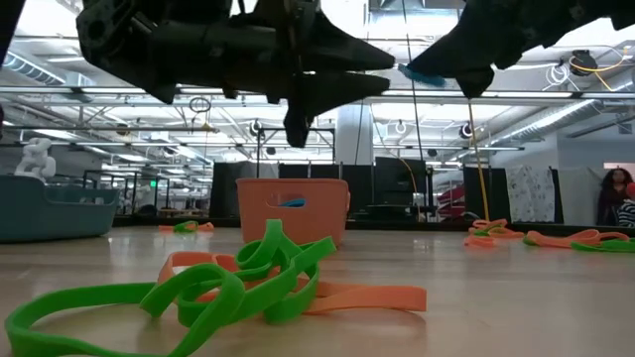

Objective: Sort rubber bands into baskets
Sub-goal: Put the blue rubber band into the orange bin

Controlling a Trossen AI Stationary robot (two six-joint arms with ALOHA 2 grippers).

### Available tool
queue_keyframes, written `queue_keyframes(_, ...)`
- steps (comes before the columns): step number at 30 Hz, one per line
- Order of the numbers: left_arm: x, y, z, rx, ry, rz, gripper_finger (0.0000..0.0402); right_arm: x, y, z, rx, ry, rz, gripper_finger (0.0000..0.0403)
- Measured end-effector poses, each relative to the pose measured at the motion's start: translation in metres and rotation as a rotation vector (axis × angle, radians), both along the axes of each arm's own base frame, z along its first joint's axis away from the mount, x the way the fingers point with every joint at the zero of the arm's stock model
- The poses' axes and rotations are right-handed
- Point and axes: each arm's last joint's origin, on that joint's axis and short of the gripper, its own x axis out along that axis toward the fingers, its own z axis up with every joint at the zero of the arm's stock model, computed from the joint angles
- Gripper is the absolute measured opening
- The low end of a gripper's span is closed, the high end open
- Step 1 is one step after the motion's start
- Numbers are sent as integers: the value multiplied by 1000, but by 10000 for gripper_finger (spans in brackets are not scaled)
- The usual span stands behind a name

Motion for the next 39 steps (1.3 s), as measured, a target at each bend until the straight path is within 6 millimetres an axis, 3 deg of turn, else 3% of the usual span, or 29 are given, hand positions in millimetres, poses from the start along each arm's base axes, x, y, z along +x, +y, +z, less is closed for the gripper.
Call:
queue_keyframes(9, 8, 6, -11, 8, 29, 24, 113, 8, 3, -11, -9, 23, 14, 0)
queue_keyframes(39, 9, 7, -6, -59, -15, 10, 113, 9, 2, -9, -23, -9, -42, 0)
